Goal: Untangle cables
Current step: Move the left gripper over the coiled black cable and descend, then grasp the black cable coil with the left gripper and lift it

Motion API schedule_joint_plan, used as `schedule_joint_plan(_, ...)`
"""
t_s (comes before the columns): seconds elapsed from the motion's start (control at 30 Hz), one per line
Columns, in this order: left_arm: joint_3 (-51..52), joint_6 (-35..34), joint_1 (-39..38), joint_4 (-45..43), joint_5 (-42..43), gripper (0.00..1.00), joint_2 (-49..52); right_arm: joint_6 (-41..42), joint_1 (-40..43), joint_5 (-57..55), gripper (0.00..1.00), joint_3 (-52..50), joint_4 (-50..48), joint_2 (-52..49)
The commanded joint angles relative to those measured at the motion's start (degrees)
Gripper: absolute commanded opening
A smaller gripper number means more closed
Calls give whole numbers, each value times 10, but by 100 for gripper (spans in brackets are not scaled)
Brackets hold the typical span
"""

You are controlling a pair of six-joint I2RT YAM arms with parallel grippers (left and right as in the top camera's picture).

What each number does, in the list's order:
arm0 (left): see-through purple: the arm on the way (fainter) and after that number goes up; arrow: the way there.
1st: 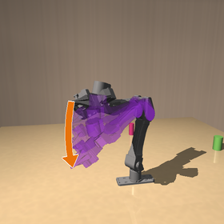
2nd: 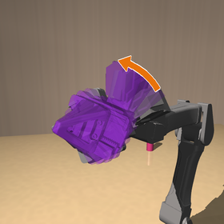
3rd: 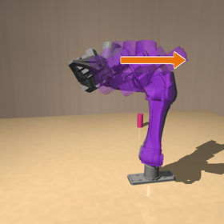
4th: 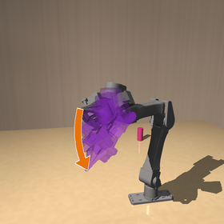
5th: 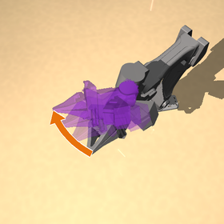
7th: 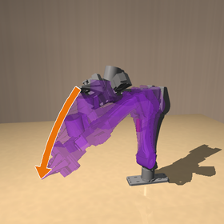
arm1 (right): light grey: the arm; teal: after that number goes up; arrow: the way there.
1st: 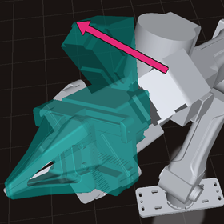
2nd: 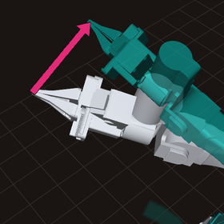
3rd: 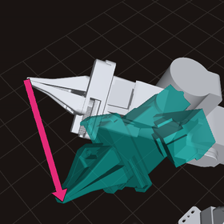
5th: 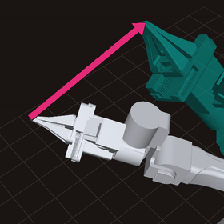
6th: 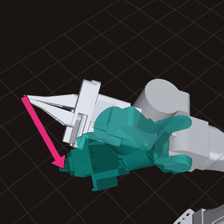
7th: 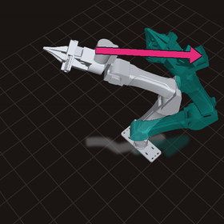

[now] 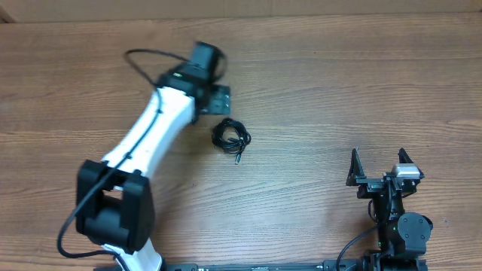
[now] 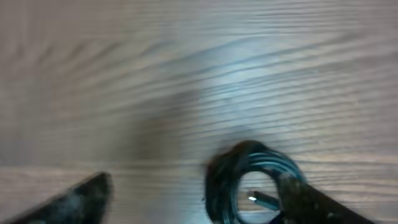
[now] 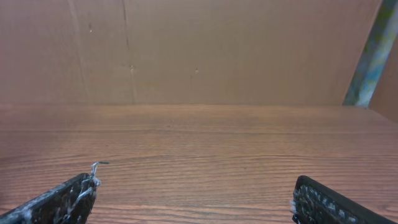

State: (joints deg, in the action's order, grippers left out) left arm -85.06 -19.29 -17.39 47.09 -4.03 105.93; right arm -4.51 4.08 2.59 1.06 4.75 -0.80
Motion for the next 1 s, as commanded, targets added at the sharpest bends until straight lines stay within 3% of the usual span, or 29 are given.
schedule_joint_plan(0.0, -9, -46, 38, -5, 139, 100, 9, -1, -3, 1, 100, -6, -2, 6)
schedule_joint_plan(0.07, -9, 82, 48, -12, 208, 85, 10, 0, -3, 1, 100, -6, -2, 6)
schedule_joint_plan(0.1, -9, 198, 50, -14, 238, 87, 10, -1, -3, 1, 100, -6, -2, 6)
schedule_joint_plan(0.17, -9, 324, 44, -19, 243, 95, 12, 0, -3, 1, 100, -6, -2, 6)
schedule_joint_plan(0.2, -9, 379, 39, -26, 236, 99, 15, -1, -3, 1, 100, -6, -2, 6)
schedule_joint_plan(0.3, -9, 504, 23, -54, 197, 89, 25, -1, -3, 1, 100, -6, -2, 6)
schedule_joint_plan(0.4, -9, 624, 12, -89, 173, 87, 45, -1, -3, 1, 100, -6, -2, 6)
schedule_joint_plan(0.47, -9, 657, 11, -117, 172, 84, 61, 0, -3, 1, 100, -6, -2, 6)
schedule_joint_plan(0.57, -9, 693, 11, -145, 174, 61, 88, -1, -3, 1, 100, -6, -2, 6)
schedule_joint_plan(0.63, -9, 708, 11, -148, 174, 56, 106, -1, -3, 1, 100, -6, -2, 6)
schedule_joint_plan(0.8, -9, 739, 11, -124, 174, 54, 131, -1, -3, 1, 100, -6, -2, 6)
schedule_joint_plan(0.97, -12, 766, 11, -96, 154, 64, 125, 0, -3, 1, 100, -6, -2, 6)
